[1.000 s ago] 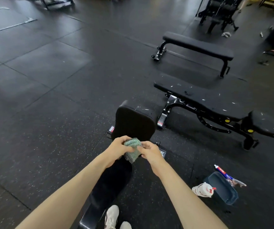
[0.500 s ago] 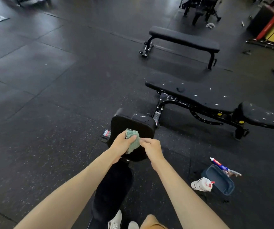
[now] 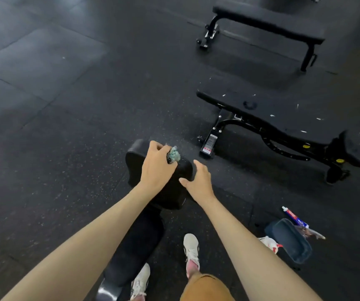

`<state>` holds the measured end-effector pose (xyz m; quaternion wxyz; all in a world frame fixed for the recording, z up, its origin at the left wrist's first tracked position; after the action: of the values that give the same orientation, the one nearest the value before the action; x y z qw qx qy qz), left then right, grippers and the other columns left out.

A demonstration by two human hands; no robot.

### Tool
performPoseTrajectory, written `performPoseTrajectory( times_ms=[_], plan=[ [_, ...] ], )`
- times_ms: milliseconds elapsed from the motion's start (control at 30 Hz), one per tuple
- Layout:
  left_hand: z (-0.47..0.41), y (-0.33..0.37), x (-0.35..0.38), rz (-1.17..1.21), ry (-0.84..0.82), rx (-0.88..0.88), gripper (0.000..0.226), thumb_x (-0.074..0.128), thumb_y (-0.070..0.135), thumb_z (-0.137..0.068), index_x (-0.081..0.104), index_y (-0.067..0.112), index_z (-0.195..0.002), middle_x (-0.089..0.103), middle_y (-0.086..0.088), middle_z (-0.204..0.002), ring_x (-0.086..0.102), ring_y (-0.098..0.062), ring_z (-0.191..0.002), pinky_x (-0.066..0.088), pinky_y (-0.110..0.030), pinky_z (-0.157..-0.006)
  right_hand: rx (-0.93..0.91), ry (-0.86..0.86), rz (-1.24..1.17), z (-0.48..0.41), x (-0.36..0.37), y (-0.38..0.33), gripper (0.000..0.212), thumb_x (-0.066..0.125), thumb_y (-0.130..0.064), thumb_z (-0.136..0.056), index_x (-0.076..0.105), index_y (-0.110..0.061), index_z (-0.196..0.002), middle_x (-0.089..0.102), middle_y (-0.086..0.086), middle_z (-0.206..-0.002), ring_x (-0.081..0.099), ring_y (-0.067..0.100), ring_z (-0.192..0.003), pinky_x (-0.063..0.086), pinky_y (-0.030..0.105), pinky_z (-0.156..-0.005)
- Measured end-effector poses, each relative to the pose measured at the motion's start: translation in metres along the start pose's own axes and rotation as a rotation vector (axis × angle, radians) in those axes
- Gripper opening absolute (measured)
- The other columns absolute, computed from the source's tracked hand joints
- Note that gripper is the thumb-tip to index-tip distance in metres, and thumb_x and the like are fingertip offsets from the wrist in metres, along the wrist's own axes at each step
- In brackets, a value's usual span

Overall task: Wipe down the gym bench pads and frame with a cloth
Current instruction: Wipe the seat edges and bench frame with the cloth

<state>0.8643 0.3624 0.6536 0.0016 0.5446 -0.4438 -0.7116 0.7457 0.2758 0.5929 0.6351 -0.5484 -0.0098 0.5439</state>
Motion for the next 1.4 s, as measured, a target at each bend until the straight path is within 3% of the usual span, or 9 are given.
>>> performPoseTrajectory(
  times_ms=[133,367,600,767,933,1067,1200,1300,1400],
  plan=[
    [-0.016,0.010,0.020,-0.186,0.108,-0.033,0.045,0.057,-0.004,-0.085,0.051,0.005,-0.128,0.053,-0.013,-0.114,0.045,-0.028,-0.107,0.042,-0.033,-0.076,-0.057,-0.154,0.026,-0.025,-0.003,0.007,0.084,0.071,-0.027,-0.086,0.021,-0.014,-0.152,0.025,0.002,-0.156,0.018,0.024,-0.143,0.027,0.038,-0.111],
    [-0.006,0.016,0.047,-0.255,0.159,-0.031,0.033,0.056,-0.019,-0.067,0.063,-0.002,-0.094,0.061,-0.015,-0.085,0.049,-0.034,-0.081,0.045,-0.039,-0.058,-0.119,-0.262,0.006,-0.038,0.005,0.020,0.071,0.075,-0.026,-0.082,0.041,-0.015,-0.142,0.048,0.000,-0.141,0.035,0.021,-0.131,0.035,0.030,-0.102],
    [0.033,0.031,0.080,-0.213,-0.038,0.136,0.030,0.065,-0.013,-0.065,0.065,0.003,-0.090,0.055,-0.008,-0.080,0.044,-0.025,-0.075,0.049,-0.044,-0.053,-0.155,-0.266,-0.060,-0.033,-0.002,0.030,0.067,0.063,-0.004,-0.085,0.037,-0.012,-0.146,0.055,0.008,-0.134,0.047,0.022,-0.127,0.037,0.027,-0.105],
    [0.023,0.028,0.049,-0.144,0.171,0.067,0.037,0.066,-0.014,-0.068,0.066,0.002,-0.101,0.055,-0.011,-0.091,0.046,-0.022,-0.084,0.046,-0.032,-0.059,-0.193,-0.317,-0.029,-0.037,0.006,0.038,0.084,0.079,-0.043,-0.069,0.041,-0.029,-0.142,0.058,-0.009,-0.129,0.050,0.009,-0.123,0.044,0.035,-0.104],
    [0.015,0.024,0.058,-0.264,0.091,0.055,0.034,0.063,-0.015,-0.066,0.064,0.002,-0.095,0.051,-0.012,-0.089,0.047,-0.027,-0.081,0.042,-0.029,-0.056,-0.260,-0.237,0.038,-0.035,0.000,0.018,0.067,0.076,-0.033,-0.078,0.046,-0.021,-0.136,0.056,-0.001,-0.130,0.045,0.020,-0.123,0.043,0.036,-0.101],
    [-0.013,-0.003,0.031,-0.257,0.203,-0.145,0.031,0.053,-0.015,-0.076,0.065,-0.003,-0.102,0.051,-0.016,-0.096,0.043,-0.031,-0.093,0.044,-0.038,-0.077,-0.285,-0.283,0.140,-0.036,0.002,0.014,0.083,0.074,-0.040,-0.081,0.030,-0.020,-0.148,0.043,0.004,-0.142,0.035,0.022,-0.131,0.037,0.041,-0.106],
    [-0.032,-0.015,0.015,-0.260,0.198,-0.197,0.036,0.047,-0.016,-0.079,0.063,-0.003,-0.108,0.051,-0.017,-0.104,0.041,-0.032,-0.103,0.038,-0.034,-0.084,-0.290,-0.282,0.168,-0.039,-0.001,0.010,0.075,0.070,-0.040,-0.085,0.033,-0.021,-0.147,0.044,0.004,-0.142,0.036,0.023,-0.132,0.038,0.042,-0.106],
    [-0.030,-0.025,0.002,-0.181,0.308,-0.415,0.038,0.048,-0.013,-0.083,0.060,0.000,-0.116,0.051,-0.015,-0.115,0.040,-0.031,-0.111,0.040,-0.034,-0.087,-0.281,-0.296,0.185,-0.039,-0.003,0.007,0.075,0.069,-0.041,-0.085,0.033,-0.019,-0.146,0.044,0.005,-0.142,0.037,0.023,-0.132,0.038,0.043,-0.105],
    [-0.019,-0.005,0.007,-0.181,0.316,-0.260,0.036,0.049,-0.015,-0.079,0.063,-0.001,-0.110,0.052,-0.017,-0.106,0.043,-0.032,-0.104,0.040,-0.035,-0.084,-0.273,-0.300,0.223,-0.039,-0.003,0.004,0.076,0.070,-0.042,-0.084,0.033,-0.018,-0.145,0.044,0.005,-0.143,0.037,0.024,-0.132,0.038,0.043,-0.105]
  ],
)
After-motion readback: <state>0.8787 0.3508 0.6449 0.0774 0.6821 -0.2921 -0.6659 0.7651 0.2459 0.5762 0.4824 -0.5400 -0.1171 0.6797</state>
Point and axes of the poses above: each hand's wrist, its own z-axis away from the middle knuckle, its own x-axis out of the palm, y = z × x, the point moved 7 cm from there along -z, towards the middle knuckle
